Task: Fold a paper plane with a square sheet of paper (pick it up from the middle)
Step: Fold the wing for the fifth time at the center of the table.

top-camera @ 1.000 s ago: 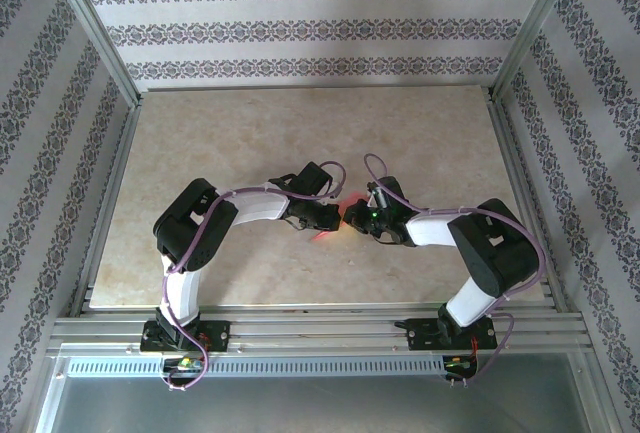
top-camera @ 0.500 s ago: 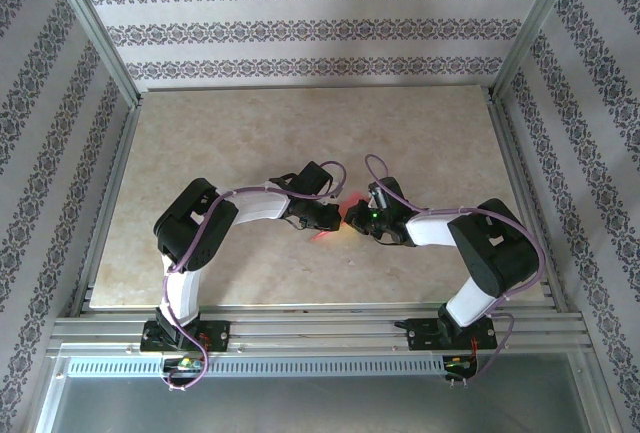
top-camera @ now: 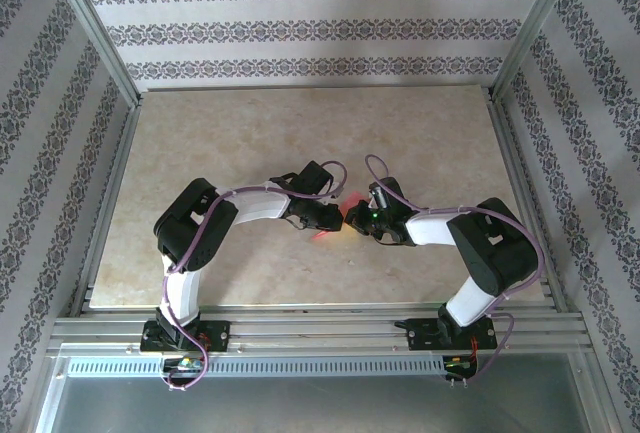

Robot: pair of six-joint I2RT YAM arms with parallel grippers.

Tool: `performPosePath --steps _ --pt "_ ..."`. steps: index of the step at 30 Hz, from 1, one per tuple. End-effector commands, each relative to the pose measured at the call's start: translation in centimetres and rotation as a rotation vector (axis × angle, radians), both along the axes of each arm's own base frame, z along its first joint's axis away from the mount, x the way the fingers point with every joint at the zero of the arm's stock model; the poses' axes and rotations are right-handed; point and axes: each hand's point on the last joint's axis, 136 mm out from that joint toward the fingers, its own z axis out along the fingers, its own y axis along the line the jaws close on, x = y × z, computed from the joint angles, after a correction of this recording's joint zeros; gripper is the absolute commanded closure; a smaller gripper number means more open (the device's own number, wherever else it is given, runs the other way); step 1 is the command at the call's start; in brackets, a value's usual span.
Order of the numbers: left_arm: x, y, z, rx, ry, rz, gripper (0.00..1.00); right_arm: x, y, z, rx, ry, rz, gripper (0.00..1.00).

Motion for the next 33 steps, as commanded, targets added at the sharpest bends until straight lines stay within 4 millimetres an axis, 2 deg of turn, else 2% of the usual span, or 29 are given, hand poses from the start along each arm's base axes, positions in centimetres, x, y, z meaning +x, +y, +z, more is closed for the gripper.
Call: performPosePath --steps 1,6,13,25,33 --pt "-1.6 2.4 -0.5 0.084 0.065 0.005 0.76 -0.4 -1.5 -2.0 -0.070 0.072 -0.047 0.92" --pt "-1.7 3.2 0.9 0.089 0.053 0.015 0.71 -0.4 -1.7 -2.3 -0.083 0.086 -0.047 0.92" --pt "-1.9 4.2 2.4 0.084 0.039 0.030 0.70 -0.5 -1.7 -2.5 -0.095 0.101 -0.039 0.92" --pt "-1.9 4.2 1.2 0.067 0.063 0.024 0.77 0.0 -0.9 -2.1 -0.084 0.093 -0.001 0.91" --pt "-2.0 4.0 0.8 0.054 0.083 0.039 0.82 1.1 0.9 -0.3 -0.025 0.026 0.108 0.84"
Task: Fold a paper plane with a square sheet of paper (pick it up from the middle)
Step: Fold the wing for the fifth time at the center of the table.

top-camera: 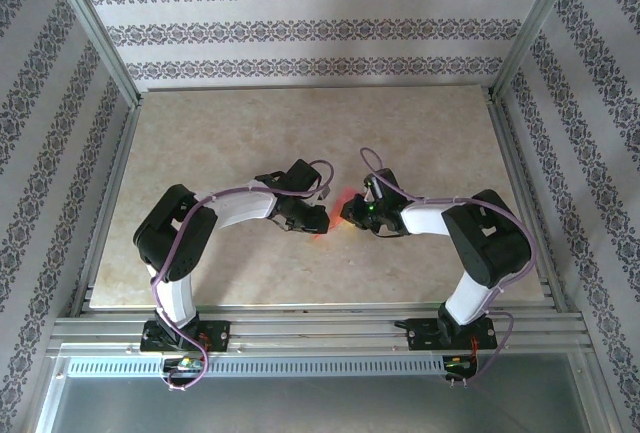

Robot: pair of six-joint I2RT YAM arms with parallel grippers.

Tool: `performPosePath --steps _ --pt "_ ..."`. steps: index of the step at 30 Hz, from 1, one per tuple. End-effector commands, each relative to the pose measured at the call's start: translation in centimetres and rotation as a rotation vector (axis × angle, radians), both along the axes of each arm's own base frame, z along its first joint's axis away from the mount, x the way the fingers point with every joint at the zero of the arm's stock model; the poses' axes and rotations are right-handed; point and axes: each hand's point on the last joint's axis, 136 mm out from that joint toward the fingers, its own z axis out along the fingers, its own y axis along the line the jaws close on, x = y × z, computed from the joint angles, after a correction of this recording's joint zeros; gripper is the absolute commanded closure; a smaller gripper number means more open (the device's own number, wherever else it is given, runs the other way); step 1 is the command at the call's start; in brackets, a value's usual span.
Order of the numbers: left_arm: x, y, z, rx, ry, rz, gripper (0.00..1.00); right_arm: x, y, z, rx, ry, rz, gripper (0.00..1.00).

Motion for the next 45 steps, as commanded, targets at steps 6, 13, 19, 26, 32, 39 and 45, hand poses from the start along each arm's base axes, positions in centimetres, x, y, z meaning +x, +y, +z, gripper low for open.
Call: performPosePath --steps 6,13,19,26,32,39,45 --pt "0.3 0.0 -0.9 -0.026 0.031 0.041 0.83 0.4 1.2 1.6 0.067 -0.056 0.093 0.85" --pt "0.2 0.1 -1.3 -0.021 0.041 0.048 0.85 0.7 1.8 1.0 0.101 -0.031 0.080 0.86" --pt "0.0 0.3 -1.8 -0.010 0.053 0.052 0.87 0.7 1.6 0.7 0.094 -0.022 0.069 0.86" --pt "0.0 0.2 -2.0 -0.010 0.060 0.052 0.88 0.8 2.1 2.7 0.145 -0.101 0.102 0.86" --pt "0.1 0.2 -2.0 -0.010 0.061 0.056 0.89 0.6 2.4 4.0 0.175 -0.163 0.130 0.85" --pt "0.1 0.1 -1.9 -0.017 0.061 0.052 0.89 1.1 3.2 3.7 0.186 -0.160 0.151 0.85" --pt "0.3 0.1 -1.3 -0.023 0.039 0.048 0.85 1.3 3.3 3.1 0.180 -0.143 0.145 0.86"
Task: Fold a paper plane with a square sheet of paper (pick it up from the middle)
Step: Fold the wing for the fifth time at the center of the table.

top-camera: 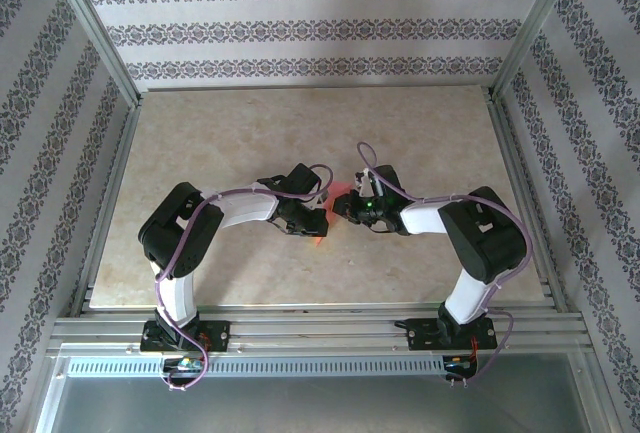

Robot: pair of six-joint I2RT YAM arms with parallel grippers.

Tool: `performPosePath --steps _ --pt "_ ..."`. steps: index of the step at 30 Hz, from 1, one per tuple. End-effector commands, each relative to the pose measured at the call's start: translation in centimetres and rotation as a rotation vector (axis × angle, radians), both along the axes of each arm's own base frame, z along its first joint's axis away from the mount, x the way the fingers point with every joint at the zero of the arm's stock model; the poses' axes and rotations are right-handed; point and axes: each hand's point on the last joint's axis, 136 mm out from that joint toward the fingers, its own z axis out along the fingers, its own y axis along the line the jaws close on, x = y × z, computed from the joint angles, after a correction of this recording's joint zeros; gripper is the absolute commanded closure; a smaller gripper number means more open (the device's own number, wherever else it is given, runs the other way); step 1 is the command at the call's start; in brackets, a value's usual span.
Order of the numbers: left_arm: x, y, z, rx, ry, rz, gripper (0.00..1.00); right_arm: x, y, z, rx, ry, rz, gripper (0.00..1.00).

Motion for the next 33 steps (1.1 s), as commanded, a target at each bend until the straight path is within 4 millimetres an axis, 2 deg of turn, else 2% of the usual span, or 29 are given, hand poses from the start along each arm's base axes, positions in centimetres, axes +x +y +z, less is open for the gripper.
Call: performPosePath --steps 1,10,23,33 --pt "0.7 0.3 0.3 -0.009 -0.015 0.013 0.84 0.7 0.5 0.6 0.014 -0.037 0.014 0.86" --pt "1.5 0.3 1.7 -0.008 -0.072 0.008 0.77 0.5 0.3 0.5 0.007 -0.025 0.007 0.86" --pt "2.5 0.5 3.6 -0.011 -0.188 -0.002 0.77 0.6 0.2 0.7 0.004 -0.014 -0.002 0.86" --pt "2.6 0.4 3.9 0.029 -0.255 -0.026 0.70 0.8 0.4 1.3 0.011 -0.021 -0.006 0.86"
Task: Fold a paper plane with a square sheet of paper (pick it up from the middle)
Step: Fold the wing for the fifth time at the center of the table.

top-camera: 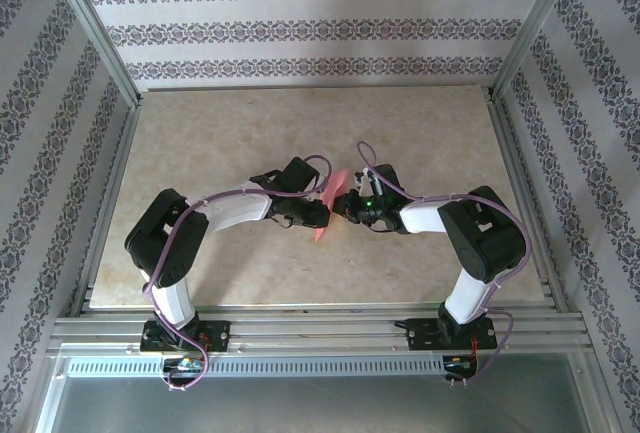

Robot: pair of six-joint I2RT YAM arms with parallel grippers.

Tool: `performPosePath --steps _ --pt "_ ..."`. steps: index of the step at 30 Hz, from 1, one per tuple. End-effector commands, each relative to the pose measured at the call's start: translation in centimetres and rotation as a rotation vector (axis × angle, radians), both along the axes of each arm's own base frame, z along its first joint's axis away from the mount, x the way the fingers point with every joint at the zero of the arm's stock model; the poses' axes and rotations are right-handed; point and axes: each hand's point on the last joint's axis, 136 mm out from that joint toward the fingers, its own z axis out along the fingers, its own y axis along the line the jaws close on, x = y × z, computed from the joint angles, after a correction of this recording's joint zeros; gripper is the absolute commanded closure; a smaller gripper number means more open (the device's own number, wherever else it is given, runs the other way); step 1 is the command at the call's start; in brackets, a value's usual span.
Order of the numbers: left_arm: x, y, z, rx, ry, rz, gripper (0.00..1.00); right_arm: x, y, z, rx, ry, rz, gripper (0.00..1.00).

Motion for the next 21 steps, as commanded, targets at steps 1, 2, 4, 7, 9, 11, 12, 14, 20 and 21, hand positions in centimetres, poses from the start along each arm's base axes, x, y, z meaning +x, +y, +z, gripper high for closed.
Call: performPosePath --steps 1,2,4,7,9,11,12,14,20,21 --pt "0.4 -0.3 0.8 0.007 -0.077 -0.026 0.70 0.7 0.3 1.3 0.012 -0.029 -0.003 0.86" --pt "0.5 -0.3 0.7 0.015 -0.089 -0.027 0.70 0.7 0.3 1.3 0.013 -0.031 -0.004 0.86" --pt "0.6 -0.3 0.5 0.036 -0.118 -0.032 0.69 0.7 0.4 1.5 0.016 -0.032 -0.002 0.86" --pt "0.5 -0.7 0.5 0.028 -0.143 -0.046 0.68 0.7 0.4 1.5 0.017 -0.032 -0.002 0.86" --pt "0.3 -1.3 0.8 0.003 -0.153 -0.067 0.66 0.7 0.4 1.5 0.018 -0.032 -0.004 0.86" --pt "0.2 -1.7 1.0 -0.008 -0.163 -0.081 0.64 0.7 0.4 1.6 0.017 -0.032 -0.004 0.86" --pt "0.1 -1.9 1.1 -0.011 -0.167 -0.085 0.63 0.7 0.4 1.6 0.017 -0.031 -0.007 0.86" --pt "0.1 -1.9 1.0 -0.005 -0.169 -0.088 0.61 0.7 0.4 1.6 0.017 -0.030 -0.007 0.86" --pt "-0.1 -1.8 1.0 -0.001 -0.169 -0.084 0.59 0.7 0.3 1.5 0.013 -0.029 -0.010 0.86" --pt "-0.1 -1.7 1.2 -0.002 -0.173 -0.080 0.59 0.7 0.2 1.5 0.011 -0.028 -0.013 0.86"
